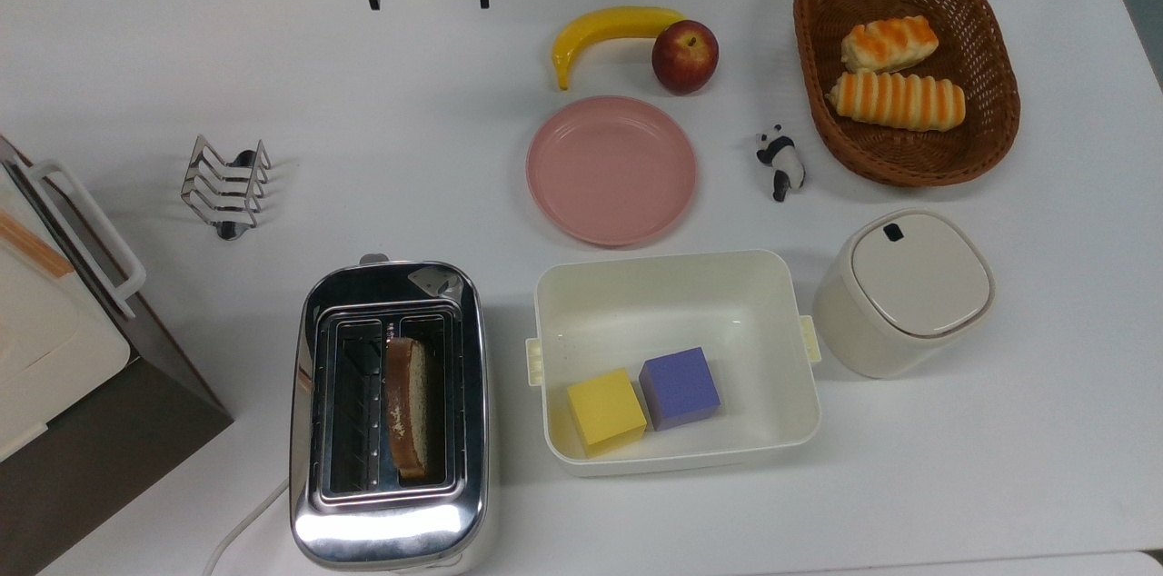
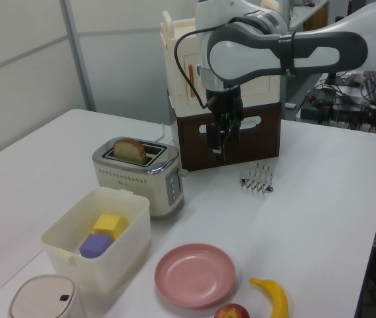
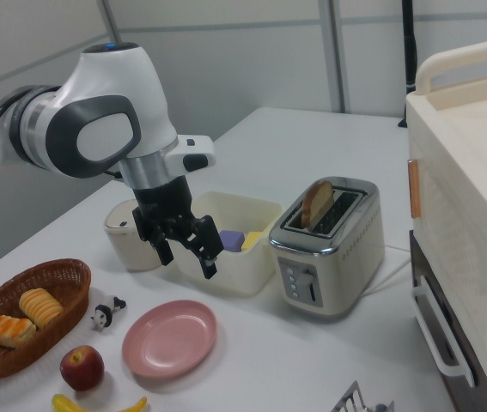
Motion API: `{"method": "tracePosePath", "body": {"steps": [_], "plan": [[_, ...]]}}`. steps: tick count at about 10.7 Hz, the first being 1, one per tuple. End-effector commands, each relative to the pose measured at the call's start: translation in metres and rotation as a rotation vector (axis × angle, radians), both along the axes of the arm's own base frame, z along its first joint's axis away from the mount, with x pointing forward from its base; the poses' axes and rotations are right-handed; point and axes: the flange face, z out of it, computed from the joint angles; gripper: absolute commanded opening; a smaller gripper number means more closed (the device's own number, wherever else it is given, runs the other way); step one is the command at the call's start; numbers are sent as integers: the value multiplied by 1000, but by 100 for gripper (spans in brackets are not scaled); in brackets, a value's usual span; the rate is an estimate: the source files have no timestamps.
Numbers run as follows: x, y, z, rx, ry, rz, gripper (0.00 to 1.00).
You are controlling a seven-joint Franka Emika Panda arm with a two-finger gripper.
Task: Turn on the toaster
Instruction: 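Move the gripper over toward the silver toaster's lever side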
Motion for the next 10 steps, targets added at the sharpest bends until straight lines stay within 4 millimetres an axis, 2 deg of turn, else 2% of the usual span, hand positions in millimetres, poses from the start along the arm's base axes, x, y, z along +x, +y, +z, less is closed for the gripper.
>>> {"method": "tracePosePath", "body": {"steps": [1, 2, 3, 4, 5, 7, 10], "plan": [[-3, -1, 5, 12, 0, -25, 100], [-3, -1, 4, 14, -3, -25, 100], [-3, -1, 4, 14, -3, -20, 85], [-3, -1, 4, 14, -3, -10, 53], [-2, 1, 3, 14, 0, -5, 30], [-1, 3, 1, 15, 3, -2, 1], [1, 6, -2, 13, 6, 3, 0]]}}
